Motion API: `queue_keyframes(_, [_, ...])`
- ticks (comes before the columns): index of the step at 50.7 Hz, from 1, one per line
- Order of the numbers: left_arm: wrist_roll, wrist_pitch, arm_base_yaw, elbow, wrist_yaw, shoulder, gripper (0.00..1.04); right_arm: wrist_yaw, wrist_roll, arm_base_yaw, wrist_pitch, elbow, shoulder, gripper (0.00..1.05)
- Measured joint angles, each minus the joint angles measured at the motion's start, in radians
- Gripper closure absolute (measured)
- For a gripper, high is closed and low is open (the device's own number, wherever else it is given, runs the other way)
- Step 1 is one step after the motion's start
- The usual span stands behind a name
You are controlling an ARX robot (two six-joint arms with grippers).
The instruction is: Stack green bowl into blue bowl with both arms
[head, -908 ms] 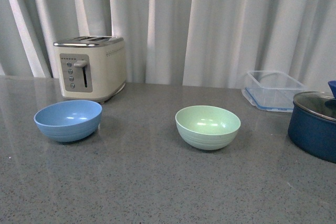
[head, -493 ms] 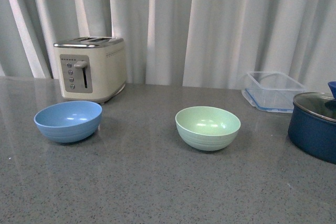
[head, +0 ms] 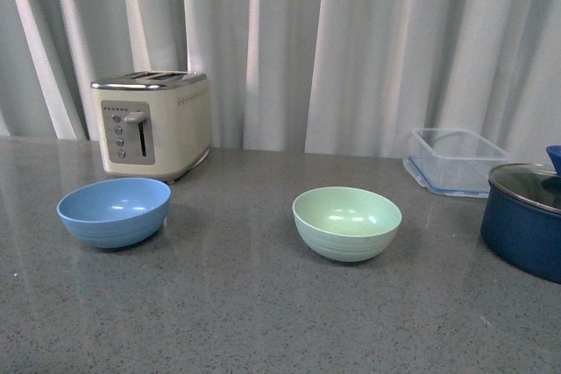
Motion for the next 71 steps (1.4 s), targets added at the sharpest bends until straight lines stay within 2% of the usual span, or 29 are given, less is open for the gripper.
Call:
queue_keyframes(6, [0.076, -0.01, -0.008, 0.153, 0.077, 0.173, 0.07, 0.0, 0.0, 0.0, 0.0, 0.0, 0.0, 0.1])
queue_keyframes(13, [0.126, -0.09, -0.034, 0.3, 0.11, 0.321, 0.07, 0.0, 0.0, 0.0, 0.0, 0.0, 0.0, 0.1])
queue_keyframes(39, [0.129, -0.197, -0.132, 0.887, 0.047, 0.92, 0.07, 0.0, 0.0, 0.0, 0.0, 0.0, 0.0, 0.1])
queue_keyframes(48, [0.123, -0.214, -0.15, 0.995, 0.03, 1.059, 0.07, 0.0, 0.0, 0.0, 0.0, 0.0, 0.0, 0.1])
queue_keyframes(71, [0.092, -0.224, -0.172, 1.123, 0.03, 1.246, 0.07, 0.0, 0.0, 0.0, 0.0, 0.0, 0.0, 0.1])
